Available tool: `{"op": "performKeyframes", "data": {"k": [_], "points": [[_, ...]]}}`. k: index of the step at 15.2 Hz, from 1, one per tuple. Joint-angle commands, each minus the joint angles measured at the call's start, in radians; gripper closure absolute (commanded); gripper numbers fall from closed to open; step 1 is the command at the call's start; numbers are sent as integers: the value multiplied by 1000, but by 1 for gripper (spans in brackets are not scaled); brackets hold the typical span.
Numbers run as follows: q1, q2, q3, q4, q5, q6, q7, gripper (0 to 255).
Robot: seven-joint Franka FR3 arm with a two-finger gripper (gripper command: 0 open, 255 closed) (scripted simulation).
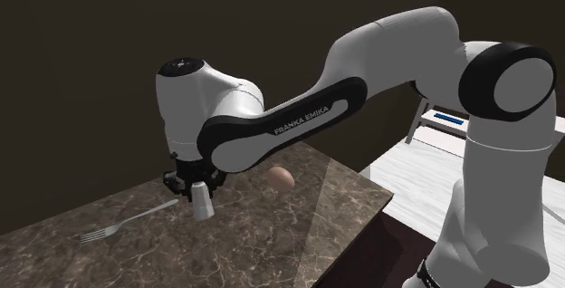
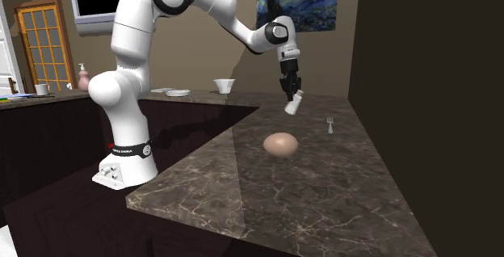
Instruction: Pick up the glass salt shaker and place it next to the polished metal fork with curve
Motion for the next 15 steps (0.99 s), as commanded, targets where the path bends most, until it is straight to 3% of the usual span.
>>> {"op": "performKeyframes", "data": {"k": [1, 15], "points": [[1, 8, -2, -17, -8, 23, 10, 255], [11, 74, -22, -81, -62, 141, 64, 255]]}}
